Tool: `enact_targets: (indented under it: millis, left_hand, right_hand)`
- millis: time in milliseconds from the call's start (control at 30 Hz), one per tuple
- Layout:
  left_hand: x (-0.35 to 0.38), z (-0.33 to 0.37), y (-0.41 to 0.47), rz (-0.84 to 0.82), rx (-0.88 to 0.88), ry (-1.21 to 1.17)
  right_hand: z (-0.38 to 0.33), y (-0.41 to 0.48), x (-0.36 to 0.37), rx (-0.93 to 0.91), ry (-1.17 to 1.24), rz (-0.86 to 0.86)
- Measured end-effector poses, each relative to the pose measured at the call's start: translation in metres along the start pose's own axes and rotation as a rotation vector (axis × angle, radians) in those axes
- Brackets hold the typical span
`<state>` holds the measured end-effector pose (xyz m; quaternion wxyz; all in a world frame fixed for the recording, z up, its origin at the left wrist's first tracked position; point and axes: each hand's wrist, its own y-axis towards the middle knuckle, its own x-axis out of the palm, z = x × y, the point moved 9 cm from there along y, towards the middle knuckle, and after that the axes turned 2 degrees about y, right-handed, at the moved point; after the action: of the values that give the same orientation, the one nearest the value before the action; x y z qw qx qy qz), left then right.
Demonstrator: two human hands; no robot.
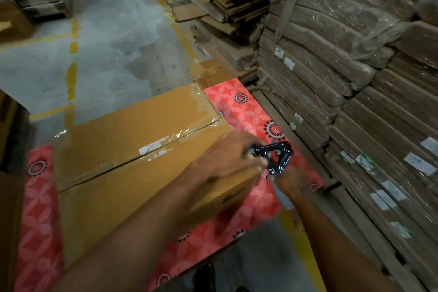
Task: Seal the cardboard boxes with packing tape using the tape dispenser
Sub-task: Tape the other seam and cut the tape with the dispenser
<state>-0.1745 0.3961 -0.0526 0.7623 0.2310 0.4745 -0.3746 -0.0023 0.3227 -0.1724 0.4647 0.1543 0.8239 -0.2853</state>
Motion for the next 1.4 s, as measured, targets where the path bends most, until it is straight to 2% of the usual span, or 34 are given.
enact_targets:
  millis: [67, 133, 200, 267, 367, 467, 600, 733, 833, 1067, 1133, 1267, 1333, 1400]
  left_hand:
    - [-0.036, -0.043, 0.008, 0.141, -0.089, -0.078]
    - [-0.068, -0.100, 0.018, 0.251, -0.231, -0.065]
    - [-0.090, -0.150, 0.028, 0.269, -0.336, 0.022]
    - [-0.101, -0.184, 0.039, 0.226, -0.357, 0.126]
    - [-0.112, -0.205, 0.049, 0.208, -0.339, 0.184]
    - [-0.113, -0.222, 0.054, 0.214, -0.300, 0.099]
    - [-0.112, -0.228, 0.055, 0.230, -0.293, 0.133]
    - [-0.107, -0.233, 0.060, 0.198, -0.408, 0.245]
    - [-0.106, -0.239, 0.060, 0.141, -0.483, 0.222]
    - [-0.105, -0.238, 0.063, 0.029, -0.582, 0.200]
    - [-0.106, -0.228, 0.067, 0.094, -0.523, 0.236]
    - [-0.092, -0.172, 0.059, 0.270, -0.198, 0.238]
    - [-0.081, -0.165, 0.048, 0.262, -0.181, 0.204]
    - [-0.070, -0.175, 0.044, 0.152, -0.246, 0.265]
  right_hand:
    - [-0.045, 0.005, -0.049, -0.067, -0.100, 0.157]
    - [-0.114, 0.010, -0.079, -0.219, -0.101, 0.207]
    - [-0.189, 0.011, -0.087, -0.392, 0.008, 0.177]
    - [-0.251, 0.015, -0.074, -0.540, 0.133, 0.093]
    - [-0.313, 0.028, -0.044, -0.696, 0.065, 0.025]
    - [-0.341, 0.050, -0.018, -0.735, -0.011, -0.014]
    - [-0.348, 0.066, 0.010, -0.765, -0.110, -0.012]
    - [-0.341, 0.064, 0.014, -0.722, -0.149, 0.019]
    - [-0.339, 0.051, 0.006, -0.721, -0.140, 0.010]
    - [-0.277, 0.009, 0.002, -0.639, -0.165, -0.044]
    - [-0.269, 0.005, 0.002, -0.626, -0.172, -0.051]
    - [-0.267, 0.008, 0.003, -0.604, -0.175, -0.056]
    - [-0.265, 0.010, 0.005, -0.592, -0.186, -0.047]
    - [-0.260, 0.007, 0.007, -0.580, -0.204, -0.061]
